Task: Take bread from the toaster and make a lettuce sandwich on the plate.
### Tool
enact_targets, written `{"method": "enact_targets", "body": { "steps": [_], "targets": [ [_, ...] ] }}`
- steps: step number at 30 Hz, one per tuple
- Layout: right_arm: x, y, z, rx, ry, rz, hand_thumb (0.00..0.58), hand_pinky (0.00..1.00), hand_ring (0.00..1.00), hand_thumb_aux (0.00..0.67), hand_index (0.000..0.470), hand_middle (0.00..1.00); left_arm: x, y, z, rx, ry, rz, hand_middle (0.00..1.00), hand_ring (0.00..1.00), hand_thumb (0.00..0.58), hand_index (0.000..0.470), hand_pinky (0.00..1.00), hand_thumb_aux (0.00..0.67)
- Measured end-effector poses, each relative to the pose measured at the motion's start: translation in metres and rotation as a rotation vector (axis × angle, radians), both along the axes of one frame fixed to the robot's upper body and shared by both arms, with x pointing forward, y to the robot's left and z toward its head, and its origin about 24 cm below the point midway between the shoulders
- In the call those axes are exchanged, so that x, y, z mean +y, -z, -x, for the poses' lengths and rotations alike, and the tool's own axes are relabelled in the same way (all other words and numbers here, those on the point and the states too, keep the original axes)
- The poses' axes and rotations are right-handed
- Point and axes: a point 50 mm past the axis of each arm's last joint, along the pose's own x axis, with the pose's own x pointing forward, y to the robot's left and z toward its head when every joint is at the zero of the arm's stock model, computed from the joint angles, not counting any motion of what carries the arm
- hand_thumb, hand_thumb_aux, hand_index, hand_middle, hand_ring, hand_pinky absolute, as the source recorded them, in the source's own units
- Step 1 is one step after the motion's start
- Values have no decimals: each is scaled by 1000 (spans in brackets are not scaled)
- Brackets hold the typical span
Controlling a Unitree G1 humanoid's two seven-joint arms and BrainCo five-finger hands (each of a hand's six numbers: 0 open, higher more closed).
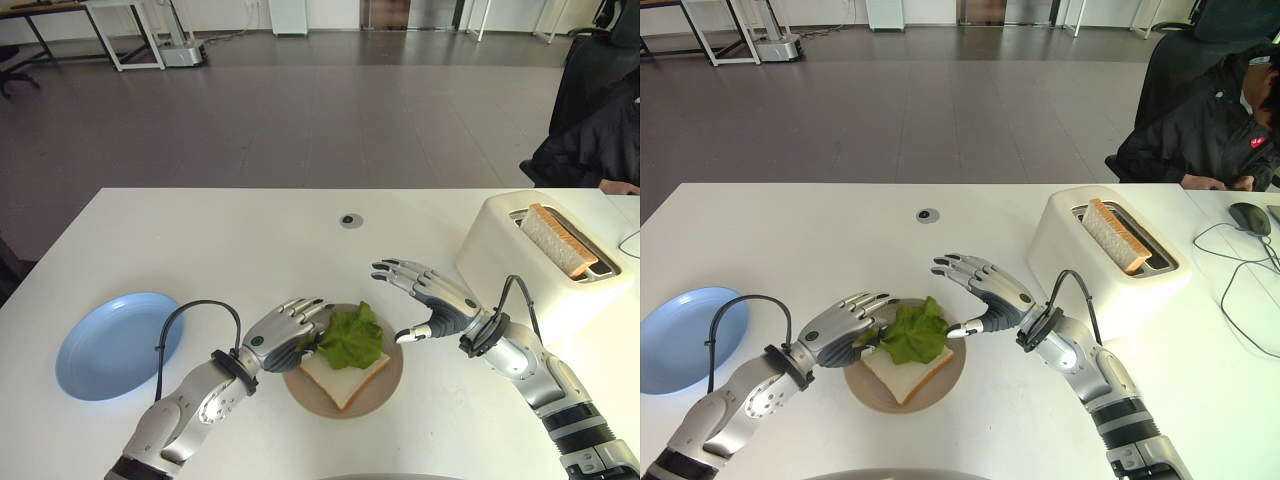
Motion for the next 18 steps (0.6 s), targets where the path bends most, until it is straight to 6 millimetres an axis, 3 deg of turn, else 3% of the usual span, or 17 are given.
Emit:
{"method": "enact_targets", "body": {
  "steps": [7,12,13,16,18],
  "targets": [
    [0,0,0,-1,0,0,0,0,0,0,0,0,-9,-7,23,59,40,88,0,0,580,470,0,670],
    [1,0,0,1,-3,2,0,0,0,0,0,0,-3,-4,29,91,9,85,0,0,580,470,0,670],
    [1,0,0,2,-4,3,0,0,0,0,0,0,-2,-3,29,93,4,84,0,0,566,398,0,568],
    [2,0,0,6,-6,5,0,0,0,0,0,0,0,2,30,112,-8,74,0,0,487,282,0,402],
    [2,1,0,8,-7,7,0,0,0,0,0,0,1,5,32,125,-15,66,0,0,493,288,0,410]
  ]
}}
